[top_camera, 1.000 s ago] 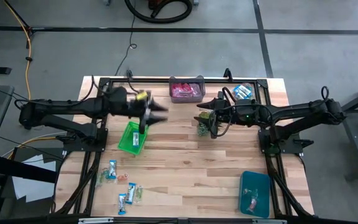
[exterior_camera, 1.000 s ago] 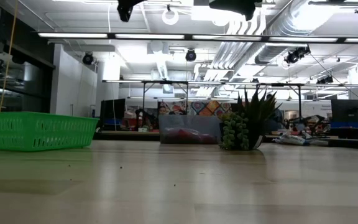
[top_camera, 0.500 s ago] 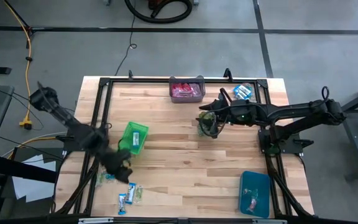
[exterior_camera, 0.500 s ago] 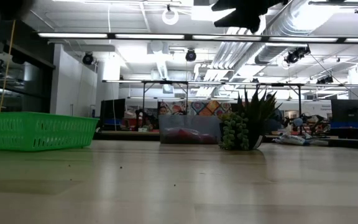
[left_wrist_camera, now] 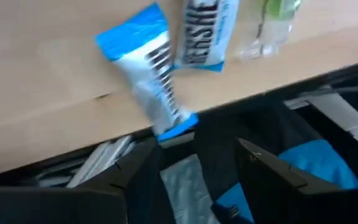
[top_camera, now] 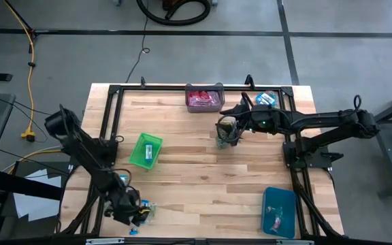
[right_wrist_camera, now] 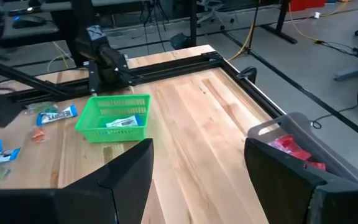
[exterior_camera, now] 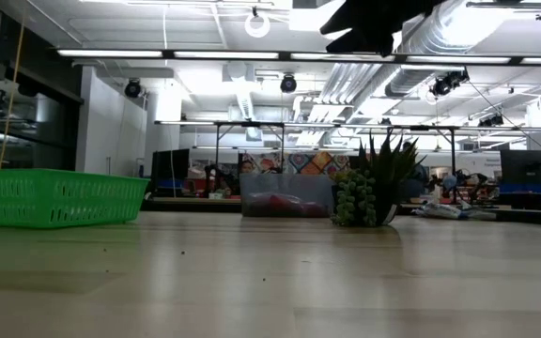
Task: Sort candy
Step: Put the white candy into the green bin
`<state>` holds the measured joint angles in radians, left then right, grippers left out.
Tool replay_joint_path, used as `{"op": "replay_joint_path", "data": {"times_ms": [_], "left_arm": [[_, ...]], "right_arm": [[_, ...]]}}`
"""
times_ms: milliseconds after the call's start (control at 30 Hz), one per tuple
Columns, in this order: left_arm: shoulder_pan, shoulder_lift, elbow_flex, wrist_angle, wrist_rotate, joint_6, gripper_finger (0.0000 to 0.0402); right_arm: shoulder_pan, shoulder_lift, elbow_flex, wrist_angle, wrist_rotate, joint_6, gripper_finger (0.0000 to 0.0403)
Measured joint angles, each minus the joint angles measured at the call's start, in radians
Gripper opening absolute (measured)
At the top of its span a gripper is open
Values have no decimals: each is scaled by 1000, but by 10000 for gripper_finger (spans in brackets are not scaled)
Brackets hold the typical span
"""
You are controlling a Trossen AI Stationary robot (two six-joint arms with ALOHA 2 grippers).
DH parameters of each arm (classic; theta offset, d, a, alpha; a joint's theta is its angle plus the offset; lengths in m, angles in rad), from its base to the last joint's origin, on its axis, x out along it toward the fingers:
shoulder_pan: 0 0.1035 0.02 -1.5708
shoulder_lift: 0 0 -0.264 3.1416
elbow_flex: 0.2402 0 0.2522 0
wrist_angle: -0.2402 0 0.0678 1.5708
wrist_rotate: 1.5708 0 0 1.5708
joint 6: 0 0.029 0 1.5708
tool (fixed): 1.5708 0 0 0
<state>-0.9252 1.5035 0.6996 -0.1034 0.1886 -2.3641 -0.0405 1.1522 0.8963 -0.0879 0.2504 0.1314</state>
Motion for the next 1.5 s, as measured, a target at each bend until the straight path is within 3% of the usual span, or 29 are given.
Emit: {"op": "replay_joint_path", "data": {"times_ms": [333,800,933,1100,1300,1500], "left_arm": [[-3,80,78,-143,15,16,197],[-32,138,81,-187,68,17,192],[-41,152,81,-187,69,18,149],[-47,148,81,-178,57,59,29],[-59,14,80,-164,-26,188,9],[-18,-280,80,-223,-265,419,5]], "right_arm": [[-29,0,0,-3,0,9,248],[-38,0,0,-10,0,10,247],[-38,0,0,-10,0,10,247],[-38,0,0,-10,0,10,247],[-38,0,0,-10,0,10,247],[-38,0,0,-10,0,10,247]]}}
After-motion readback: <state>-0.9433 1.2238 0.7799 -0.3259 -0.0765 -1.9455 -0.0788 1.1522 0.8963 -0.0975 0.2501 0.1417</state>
